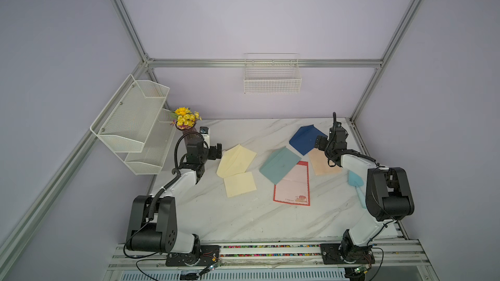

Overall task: Fold the letter paper in half and place it into the envelope
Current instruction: Pick up the envelope from the center of the board.

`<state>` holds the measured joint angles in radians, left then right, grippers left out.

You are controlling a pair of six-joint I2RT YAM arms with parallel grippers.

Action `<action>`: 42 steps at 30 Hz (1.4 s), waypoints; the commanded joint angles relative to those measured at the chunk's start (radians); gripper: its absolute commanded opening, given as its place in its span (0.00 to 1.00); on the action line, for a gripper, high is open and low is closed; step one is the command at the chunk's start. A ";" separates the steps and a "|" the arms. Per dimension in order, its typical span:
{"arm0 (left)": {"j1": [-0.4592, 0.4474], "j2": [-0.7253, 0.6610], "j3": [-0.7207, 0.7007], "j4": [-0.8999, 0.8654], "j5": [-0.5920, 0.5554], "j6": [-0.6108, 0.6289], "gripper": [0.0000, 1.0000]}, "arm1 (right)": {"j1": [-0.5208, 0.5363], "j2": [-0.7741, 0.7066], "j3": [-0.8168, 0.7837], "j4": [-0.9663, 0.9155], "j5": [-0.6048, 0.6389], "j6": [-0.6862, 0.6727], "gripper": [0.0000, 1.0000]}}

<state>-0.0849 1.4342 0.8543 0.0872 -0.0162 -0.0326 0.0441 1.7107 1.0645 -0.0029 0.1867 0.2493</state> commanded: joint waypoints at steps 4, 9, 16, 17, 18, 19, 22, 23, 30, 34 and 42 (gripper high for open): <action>-0.117 0.002 0.142 -0.315 0.001 -0.134 1.00 | 0.092 -0.073 0.049 -0.366 -0.066 0.174 0.97; -0.282 0.057 0.257 -0.465 -0.028 -0.174 1.00 | 0.146 -0.113 0.041 -0.530 -0.135 0.254 0.97; -0.446 0.198 0.426 -0.606 -0.043 -0.255 1.00 | 0.212 -0.226 0.002 -0.681 -0.146 0.301 0.97; -0.461 0.230 0.454 -0.623 -0.042 -0.262 1.00 | 0.215 -0.246 -0.002 -0.704 -0.144 0.314 0.97; -0.476 0.260 0.482 -0.630 -0.044 -0.266 1.00 | 0.215 -0.267 -0.008 -0.720 -0.147 0.324 0.97; -0.488 0.287 0.504 -0.630 -0.046 -0.266 1.00 | 0.217 -0.285 -0.012 -0.730 -0.151 0.331 0.97; -0.517 0.395 0.587 -0.623 -0.024 -0.243 1.00 | 0.226 -0.331 -0.017 -0.765 -0.160 0.349 0.97; -0.524 0.434 0.619 -0.624 -0.016 -0.234 1.00 | 0.230 -0.335 -0.014 -0.779 -0.158 0.353 0.97; -0.546 0.629 0.777 -0.635 0.041 -0.218 0.96 | 0.235 -0.395 -0.011 -0.847 -0.161 0.376 0.97; -0.547 0.695 0.826 -0.647 0.053 -0.203 0.88 | 0.234 -0.398 -0.013 -0.854 -0.166 0.381 0.97; -0.547 0.781 0.921 -0.670 0.120 -0.197 0.06 | 0.235 -0.397 -0.015 -0.861 -0.174 0.381 0.97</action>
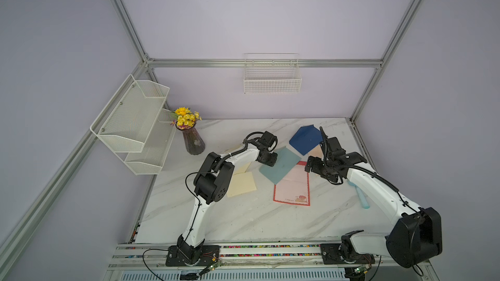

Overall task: Fold the letter paper in half and place it into the envelope
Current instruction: Pick up the envelope from the center of the board, then place the envelope at the center of the board.

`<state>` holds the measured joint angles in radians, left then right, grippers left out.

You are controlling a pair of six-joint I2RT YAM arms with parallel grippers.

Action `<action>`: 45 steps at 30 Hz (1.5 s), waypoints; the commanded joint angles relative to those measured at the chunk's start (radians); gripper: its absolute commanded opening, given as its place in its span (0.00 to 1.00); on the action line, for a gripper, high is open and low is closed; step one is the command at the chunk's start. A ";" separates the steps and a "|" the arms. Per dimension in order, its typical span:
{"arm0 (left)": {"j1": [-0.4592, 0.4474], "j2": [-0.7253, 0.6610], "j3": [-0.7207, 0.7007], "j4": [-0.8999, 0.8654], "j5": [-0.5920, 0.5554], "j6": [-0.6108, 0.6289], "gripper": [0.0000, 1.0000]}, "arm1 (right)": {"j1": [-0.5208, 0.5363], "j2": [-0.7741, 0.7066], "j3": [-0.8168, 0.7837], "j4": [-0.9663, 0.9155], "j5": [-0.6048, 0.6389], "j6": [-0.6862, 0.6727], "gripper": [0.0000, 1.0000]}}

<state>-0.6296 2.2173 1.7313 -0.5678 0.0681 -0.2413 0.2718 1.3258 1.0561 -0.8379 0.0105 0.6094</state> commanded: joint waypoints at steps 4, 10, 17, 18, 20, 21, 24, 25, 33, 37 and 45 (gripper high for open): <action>0.006 -0.030 0.074 -0.044 0.031 -0.003 0.00 | 0.006 -0.011 -0.032 -0.005 -0.012 0.025 0.97; 0.057 -0.137 0.053 -0.019 0.008 -0.047 0.00 | 0.010 0.010 -0.097 0.050 -0.044 0.064 0.97; 0.175 -0.188 -0.002 -0.008 0.040 -0.060 0.00 | 0.023 0.011 -0.148 0.087 -0.066 0.117 0.97; 0.191 -0.192 -0.012 -0.007 0.048 -0.061 0.00 | 0.026 0.009 -0.155 0.089 -0.067 0.124 0.97; 0.215 -0.195 -0.032 -0.001 0.065 -0.061 0.00 | 0.032 0.003 -0.163 0.091 -0.065 0.135 0.97; 0.225 -0.193 -0.040 0.003 0.077 -0.056 0.00 | 0.034 0.001 -0.167 0.092 -0.064 0.140 0.97; 0.245 -0.186 -0.047 0.004 0.138 -0.054 0.58 | 0.040 -0.009 -0.183 0.093 -0.068 0.163 0.97; 0.243 -0.189 -0.052 0.002 0.143 -0.056 0.86 | 0.042 -0.011 -0.190 0.093 -0.070 0.172 0.97; 0.126 -0.229 -0.067 0.006 0.130 -0.063 1.00 | 0.056 -0.041 -0.277 0.124 -0.104 0.251 0.97; 0.049 -0.197 -0.051 0.011 0.122 -0.076 1.00 | 0.062 -0.072 -0.326 0.147 -0.122 0.296 0.97; -0.039 -0.077 0.050 0.013 0.159 -0.075 0.93 | 0.070 -0.113 -0.412 0.212 -0.159 0.369 0.97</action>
<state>-0.6697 2.1132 1.7466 -0.5632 0.2070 -0.3077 0.3332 1.2331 0.6643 -0.6758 -0.1318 0.9165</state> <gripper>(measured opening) 0.941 0.972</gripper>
